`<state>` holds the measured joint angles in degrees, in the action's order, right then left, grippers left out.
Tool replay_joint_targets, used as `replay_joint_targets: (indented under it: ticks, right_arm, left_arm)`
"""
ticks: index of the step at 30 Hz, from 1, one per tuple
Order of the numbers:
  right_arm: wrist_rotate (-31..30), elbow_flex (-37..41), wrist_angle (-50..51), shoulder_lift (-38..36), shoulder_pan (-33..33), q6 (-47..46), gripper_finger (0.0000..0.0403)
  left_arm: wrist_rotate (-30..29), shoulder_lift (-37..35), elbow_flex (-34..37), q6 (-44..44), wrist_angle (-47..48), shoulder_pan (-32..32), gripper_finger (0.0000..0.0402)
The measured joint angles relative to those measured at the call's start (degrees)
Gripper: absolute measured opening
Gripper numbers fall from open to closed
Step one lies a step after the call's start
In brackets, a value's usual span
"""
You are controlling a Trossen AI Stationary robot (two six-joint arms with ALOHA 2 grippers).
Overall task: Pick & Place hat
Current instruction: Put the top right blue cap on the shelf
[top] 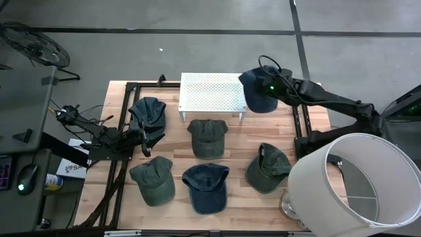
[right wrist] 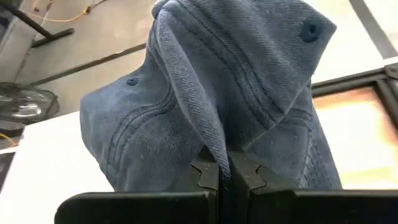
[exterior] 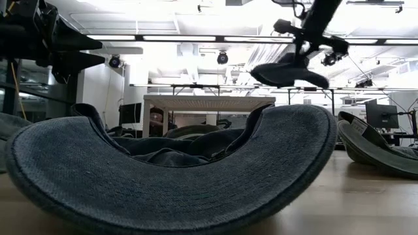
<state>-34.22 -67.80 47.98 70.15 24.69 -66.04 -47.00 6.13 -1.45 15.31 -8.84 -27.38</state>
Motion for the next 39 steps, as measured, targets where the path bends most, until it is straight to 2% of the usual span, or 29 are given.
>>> replay_joint_targets:
  ticks: [12, 18, 31, 39]
  right_arm:
    - [1.01, -8.39, -12.61, 13.73, -2.88, -0.60, 0.0000]
    - [1.71, -9.41, -17.90, 18.05, -2.89, -4.76, 0.0000]
    - [0.34, -9.41, -18.00, 20.82, -3.66, -11.88, 0.0000]
    - [0.13, -9.41, -18.23, 20.85, -4.22, -12.61, 0.0000]
  left_arm:
    - [0.00, 0.00, 0.01, 0.00, 0.01, -0.01, 0.0214]
    - [0.00, 0.00, 0.02, -0.01, 0.02, -0.01, 0.0214]
    - [0.00, 0.00, 0.01, 0.00, 0.01, -0.01, 0.0214]
    - [0.00, 0.00, 0.01, 0.00, 0.01, -0.01, 0.0214]
